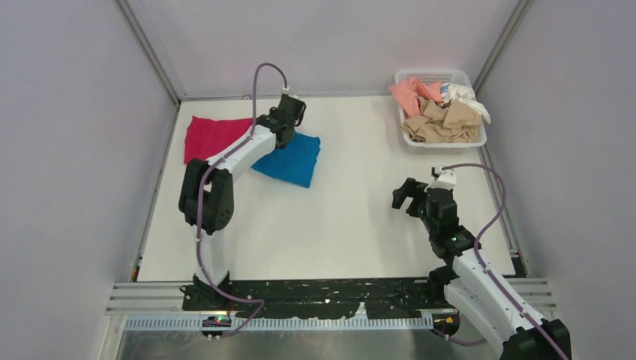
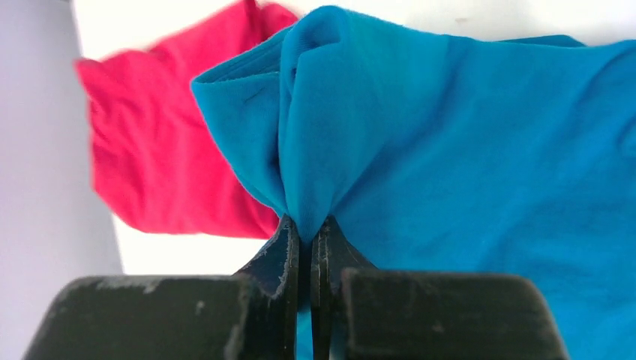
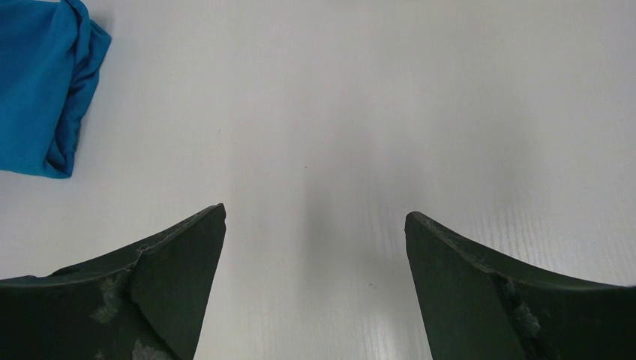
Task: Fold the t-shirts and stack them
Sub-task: Put the neatly folded tshirt into the corner of the board with the left arm
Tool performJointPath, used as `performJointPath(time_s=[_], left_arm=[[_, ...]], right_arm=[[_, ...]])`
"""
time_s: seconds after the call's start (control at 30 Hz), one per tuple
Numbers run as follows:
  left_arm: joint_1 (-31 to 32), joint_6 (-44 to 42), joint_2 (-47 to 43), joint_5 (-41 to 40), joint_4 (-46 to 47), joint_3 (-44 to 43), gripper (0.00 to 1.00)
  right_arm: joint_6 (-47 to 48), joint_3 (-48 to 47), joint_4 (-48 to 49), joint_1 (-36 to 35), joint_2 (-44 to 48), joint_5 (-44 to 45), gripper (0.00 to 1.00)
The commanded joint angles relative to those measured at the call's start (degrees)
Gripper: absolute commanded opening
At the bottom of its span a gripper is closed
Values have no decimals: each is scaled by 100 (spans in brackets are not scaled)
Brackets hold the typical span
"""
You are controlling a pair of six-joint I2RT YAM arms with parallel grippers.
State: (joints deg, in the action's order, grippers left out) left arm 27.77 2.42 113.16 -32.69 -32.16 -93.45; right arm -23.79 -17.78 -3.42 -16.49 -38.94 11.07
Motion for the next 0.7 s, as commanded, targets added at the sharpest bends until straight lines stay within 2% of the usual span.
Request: performJointPath(time_s=[0.0, 0.1, 0.33, 0.67], left_arm=[[-215, -1514, -340, -524, 658, -369, 0], [-381, -1982, -418, -558, 925, -366, 0], [-819, -2334, -580, -501, 950, -646, 0], [-1040, -3087, -1089, -178, 953, -845, 0]], right_arm=[[103, 1, 307, -4, -14, 141, 95], [115, 3, 308, -3, -28, 150, 95], [136, 5, 312, -3, -63, 267, 95], [117, 3, 307, -1, -168, 369, 95]])
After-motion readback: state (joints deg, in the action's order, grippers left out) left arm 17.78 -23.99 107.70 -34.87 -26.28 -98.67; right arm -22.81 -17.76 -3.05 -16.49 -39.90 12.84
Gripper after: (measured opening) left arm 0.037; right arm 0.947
